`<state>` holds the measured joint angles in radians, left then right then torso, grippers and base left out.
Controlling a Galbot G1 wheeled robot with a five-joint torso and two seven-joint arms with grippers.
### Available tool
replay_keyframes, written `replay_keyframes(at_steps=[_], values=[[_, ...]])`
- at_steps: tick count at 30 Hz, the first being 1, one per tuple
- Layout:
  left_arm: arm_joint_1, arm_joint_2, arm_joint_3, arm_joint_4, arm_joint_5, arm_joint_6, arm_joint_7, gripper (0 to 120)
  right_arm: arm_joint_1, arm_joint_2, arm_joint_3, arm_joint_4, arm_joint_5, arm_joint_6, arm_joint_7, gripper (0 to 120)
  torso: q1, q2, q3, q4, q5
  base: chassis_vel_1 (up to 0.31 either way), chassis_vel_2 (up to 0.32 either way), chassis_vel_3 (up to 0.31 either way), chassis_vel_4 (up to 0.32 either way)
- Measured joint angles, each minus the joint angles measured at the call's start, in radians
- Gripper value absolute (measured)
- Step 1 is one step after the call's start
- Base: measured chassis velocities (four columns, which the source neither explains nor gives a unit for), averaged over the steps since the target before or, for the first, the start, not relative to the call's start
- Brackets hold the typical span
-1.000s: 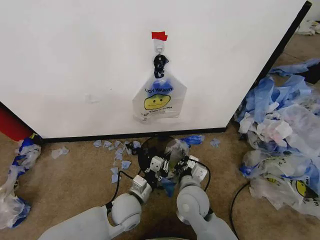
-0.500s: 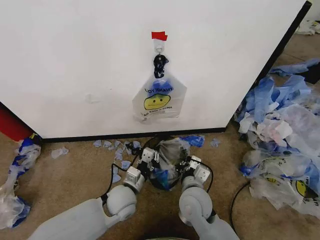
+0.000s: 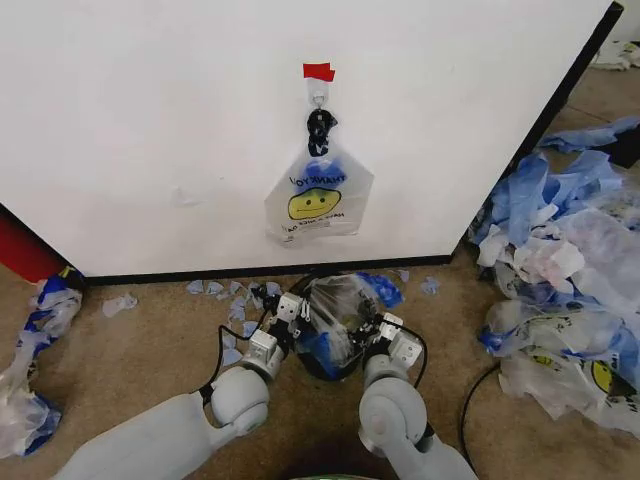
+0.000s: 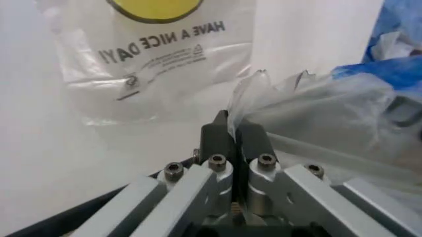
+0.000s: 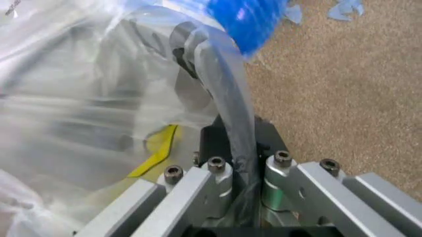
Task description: Pick up the garbage bag from the wall and place it over the trash bin.
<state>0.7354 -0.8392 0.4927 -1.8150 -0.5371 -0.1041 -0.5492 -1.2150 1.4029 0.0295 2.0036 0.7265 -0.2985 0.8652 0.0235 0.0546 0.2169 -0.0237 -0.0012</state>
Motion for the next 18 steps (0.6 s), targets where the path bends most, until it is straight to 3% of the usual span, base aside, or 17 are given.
replay_keyframes(at_steps=[18], values=[[0.003,-0.001,-0.025,0.041,0.022,-0.001,-0.034,0,0.007,-0.003,-0.002,0.004,0.003,0.006,-0.004,0,0.000,0.000,0.000,0.0000,0.0000,0.000,0.000,0.000,0.000]])
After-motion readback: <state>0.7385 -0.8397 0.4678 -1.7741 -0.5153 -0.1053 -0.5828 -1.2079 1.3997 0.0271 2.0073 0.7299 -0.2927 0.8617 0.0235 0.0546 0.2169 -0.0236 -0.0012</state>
